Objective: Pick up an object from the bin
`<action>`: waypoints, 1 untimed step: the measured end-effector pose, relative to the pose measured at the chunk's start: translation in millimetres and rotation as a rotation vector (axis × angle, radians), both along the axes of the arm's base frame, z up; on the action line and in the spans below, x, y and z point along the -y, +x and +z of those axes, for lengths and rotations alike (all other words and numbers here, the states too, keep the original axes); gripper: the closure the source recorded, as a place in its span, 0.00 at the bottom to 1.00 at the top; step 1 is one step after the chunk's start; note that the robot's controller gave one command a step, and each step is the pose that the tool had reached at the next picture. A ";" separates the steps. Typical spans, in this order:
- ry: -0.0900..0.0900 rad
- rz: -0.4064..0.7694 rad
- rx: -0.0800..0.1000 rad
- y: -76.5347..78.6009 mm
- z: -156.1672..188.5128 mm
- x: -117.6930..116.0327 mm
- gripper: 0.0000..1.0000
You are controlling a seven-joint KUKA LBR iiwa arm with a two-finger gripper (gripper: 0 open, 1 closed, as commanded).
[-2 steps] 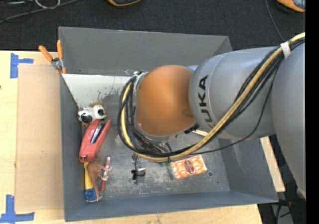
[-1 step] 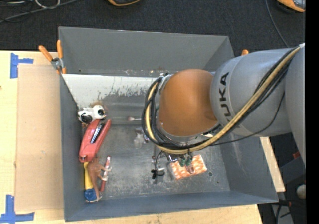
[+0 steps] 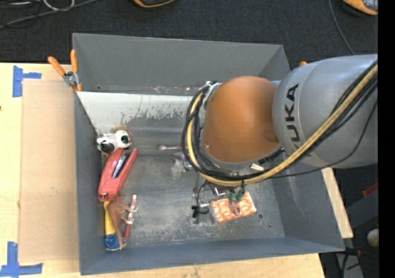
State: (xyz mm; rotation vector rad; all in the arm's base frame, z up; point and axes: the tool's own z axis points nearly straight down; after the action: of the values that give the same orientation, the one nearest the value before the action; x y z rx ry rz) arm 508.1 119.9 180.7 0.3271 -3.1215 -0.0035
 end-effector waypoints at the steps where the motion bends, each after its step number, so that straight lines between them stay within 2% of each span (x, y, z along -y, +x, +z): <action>1: 0.002 0.041 -0.004 6.2 -2.8 36.5 0.00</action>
Offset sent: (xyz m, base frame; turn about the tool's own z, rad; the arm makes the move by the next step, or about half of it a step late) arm 0.0075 -0.0538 -0.0122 -0.0410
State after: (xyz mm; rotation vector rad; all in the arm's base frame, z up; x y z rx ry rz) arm 514.3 83.5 177.9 0.3911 -3.1106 -0.0075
